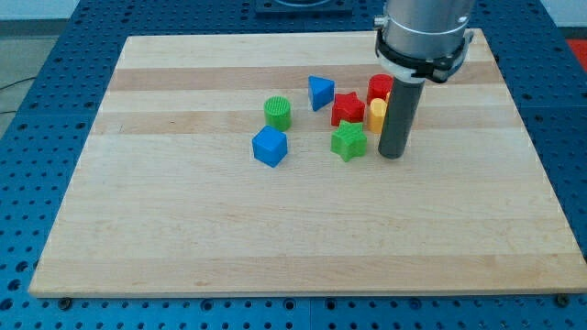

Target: Move the yellow heart into the yellow hexagon and red star

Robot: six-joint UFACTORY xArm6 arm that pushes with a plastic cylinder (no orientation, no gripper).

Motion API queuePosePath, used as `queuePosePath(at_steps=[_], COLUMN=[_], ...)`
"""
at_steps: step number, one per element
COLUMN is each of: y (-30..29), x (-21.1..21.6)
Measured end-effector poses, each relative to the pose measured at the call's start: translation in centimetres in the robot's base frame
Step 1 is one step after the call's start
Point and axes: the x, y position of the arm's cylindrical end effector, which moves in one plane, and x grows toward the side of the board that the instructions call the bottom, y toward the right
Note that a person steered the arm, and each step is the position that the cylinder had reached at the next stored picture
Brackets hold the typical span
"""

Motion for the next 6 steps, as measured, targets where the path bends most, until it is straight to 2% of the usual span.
queuePosePath(at_steps=[3, 4, 5, 6], y=[0.0, 4.4, 13.1, 9.8], x=[-3.0, -1.9, -4.7, -9.6])
